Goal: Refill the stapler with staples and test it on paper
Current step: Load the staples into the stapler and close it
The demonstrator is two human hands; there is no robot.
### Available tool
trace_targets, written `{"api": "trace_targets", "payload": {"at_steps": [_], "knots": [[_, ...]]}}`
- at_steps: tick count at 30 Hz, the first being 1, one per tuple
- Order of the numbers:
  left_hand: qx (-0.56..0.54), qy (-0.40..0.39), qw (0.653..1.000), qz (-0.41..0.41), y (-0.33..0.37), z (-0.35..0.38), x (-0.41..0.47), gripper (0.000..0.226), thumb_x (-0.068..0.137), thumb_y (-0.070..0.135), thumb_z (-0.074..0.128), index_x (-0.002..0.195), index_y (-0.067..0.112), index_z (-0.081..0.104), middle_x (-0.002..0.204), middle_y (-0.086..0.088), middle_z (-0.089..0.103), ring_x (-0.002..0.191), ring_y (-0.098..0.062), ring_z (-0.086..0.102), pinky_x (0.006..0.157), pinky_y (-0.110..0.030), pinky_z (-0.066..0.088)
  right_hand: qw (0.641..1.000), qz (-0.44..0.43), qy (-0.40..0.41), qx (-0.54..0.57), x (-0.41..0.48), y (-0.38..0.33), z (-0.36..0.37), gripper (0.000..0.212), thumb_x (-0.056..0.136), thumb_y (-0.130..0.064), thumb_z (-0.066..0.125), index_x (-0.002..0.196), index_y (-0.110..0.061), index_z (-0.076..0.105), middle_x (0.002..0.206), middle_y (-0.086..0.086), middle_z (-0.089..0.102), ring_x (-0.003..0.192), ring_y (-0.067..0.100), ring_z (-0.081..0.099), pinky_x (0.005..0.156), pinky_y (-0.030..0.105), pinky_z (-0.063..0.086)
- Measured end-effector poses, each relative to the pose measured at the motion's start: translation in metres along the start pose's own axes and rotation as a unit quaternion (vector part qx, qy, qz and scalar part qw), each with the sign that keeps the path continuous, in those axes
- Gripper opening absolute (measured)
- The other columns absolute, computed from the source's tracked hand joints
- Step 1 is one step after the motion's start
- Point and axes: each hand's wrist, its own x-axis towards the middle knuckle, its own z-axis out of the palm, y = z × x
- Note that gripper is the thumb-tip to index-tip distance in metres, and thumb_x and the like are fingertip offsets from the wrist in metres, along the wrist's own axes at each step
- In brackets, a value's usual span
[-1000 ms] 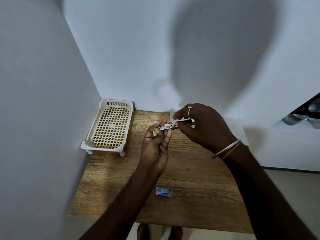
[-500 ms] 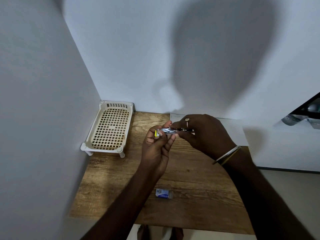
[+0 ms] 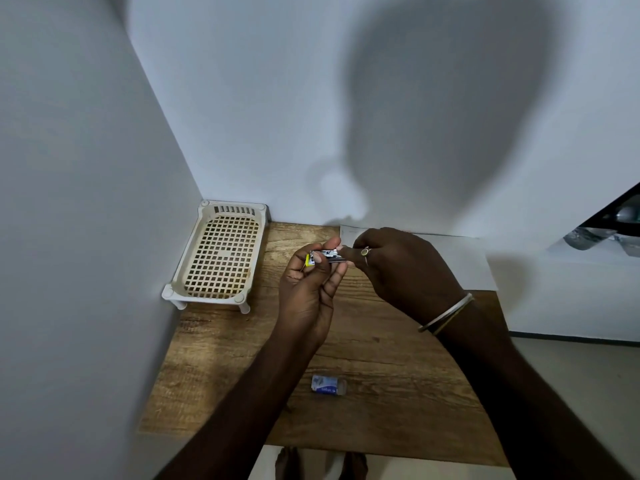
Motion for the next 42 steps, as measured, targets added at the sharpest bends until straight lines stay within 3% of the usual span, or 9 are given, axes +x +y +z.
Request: {"api": "trace_targets", "payload": {"at_steps": [7,12,16,18,20,26,32,37,42], "knots": [[0.027,0.012,1.000,0.005,0.000,0.003,0.000,0.009,0.090,0.013,0.064,0.097,0.012,0.071,0.120,-0.010,0.075,0.105,-0.022,0.074,0.081,-0.027,0.060,1.000,0.002,0.009,0.010,-0.006,0.009,0.004,0.022,0.094,-0.032,0.067,0.097,-0.014,0.079,0.096,0.000,0.074,0.077,0.026,0.069,0.060,0.037,0.054],[0.010,0.006,1.000,0.017,0.011,0.007,0.002,0.011,0.085,0.008,0.068,0.091,0.016,0.072,0.110,-0.008,0.077,0.103,-0.017,0.075,0.082,-0.027,0.060,0.973,0.164,0.126,0.106,-0.026,0.042,-0.007,0.054,0.089,-0.052,0.071,0.135,-0.025,0.061,0.126,0.000,0.069,0.112,0.018,0.065,0.093,0.036,0.054],[-0.003,0.017,0.999,0.027,0.018,0.011,0.003,0.011,0.081,0.008,0.070,0.085,0.017,0.075,0.104,-0.006,0.078,0.098,-0.015,0.075,0.080,-0.027,0.060,0.791,0.400,0.172,0.430,-0.043,0.043,0.000,0.061,0.085,-0.048,0.068,0.137,-0.018,0.054,0.129,0.004,0.066,0.113,0.012,0.066,0.097,0.032,0.055],[-0.005,0.022,0.999,0.027,0.018,0.014,0.003,0.010,0.080,0.010,0.071,0.086,0.016,0.073,0.103,-0.006,0.078,0.097,-0.015,0.075,0.080,-0.027,0.060,0.645,0.427,0.171,0.611,-0.045,0.035,0.009,0.054,0.085,-0.035,0.067,0.132,-0.011,0.056,0.117,0.011,0.072,0.108,0.028,0.071,0.095,0.041,0.058],[-0.001,0.024,0.999,0.024,0.017,0.018,0.002,0.011,0.078,0.011,0.071,0.088,0.014,0.072,0.104,-0.006,0.077,0.097,-0.015,0.075,0.080,-0.027,0.060,0.570,0.413,0.194,0.684,-0.044,0.026,0.014,0.039,0.088,-0.022,0.066,0.124,-0.010,0.060,0.106,0.009,0.076,0.106,0.034,0.072,0.089,0.040,0.060],[0.069,0.002,0.997,0.043,0.013,0.025,0.000,0.016,0.080,0.015,0.071,0.096,0.014,0.067,0.110,-0.008,0.077,0.105,-0.017,0.072,0.084,-0.029,0.059,0.684,0.344,0.267,0.586,-0.022,0.026,-0.001,0.027,0.093,-0.013,0.069,0.118,-0.007,0.064,0.110,0.010,0.077,0.107,0.027,0.073,0.086,0.045,0.062],[0.073,-0.017,0.996,0.046,0.008,0.034,-0.001,0.020,0.084,0.010,0.067,0.104,0.012,0.066,0.113,-0.012,0.076,0.109,-0.020,0.072,0.085,-0.031,0.060,0.835,0.228,0.182,0.467,0.010,0.014,-0.019,0.030,0.086,-0.014,0.076,0.113,-0.017,0.065,0.100,-0.009,0.079,0.096,0.006,0.075,0.079,0.025,0.061],[0.027,0.015,0.999,0.026,0.002,0.043,-0.001,0.031,0.081,0.014,0.070,0.111,0.011,0.068,0.097,-0.003,0.079,0.095,-0.013,0.076,0.079,-0.026,0.060,0.951,0.136,0.122,0.251,0.012,0.002,-0.009,0.029,0.090,-0.021,0.073,0.118,-0.026,0.074,0.103,-0.006,0.079,0.087,0.011,0.074,0.079,0.035,0.058],[0.031,0.033,0.999,0.012,0.004,0.042,-0.003,0.038,0.079,0.020,0.071,0.117,0.014,0.069,0.098,-0.004,0.080,0.091,-0.014,0.077,0.073,-0.021,0.060,0.977,0.100,0.044,0.182,-0.002,0.005,-0.008,0.055,0.084,-0.022,0.078,0.136,-0.031,0.062,0.126,-0.010,0.071,0.109,0.012,0.069,0.090,0.035,0.056]]}}
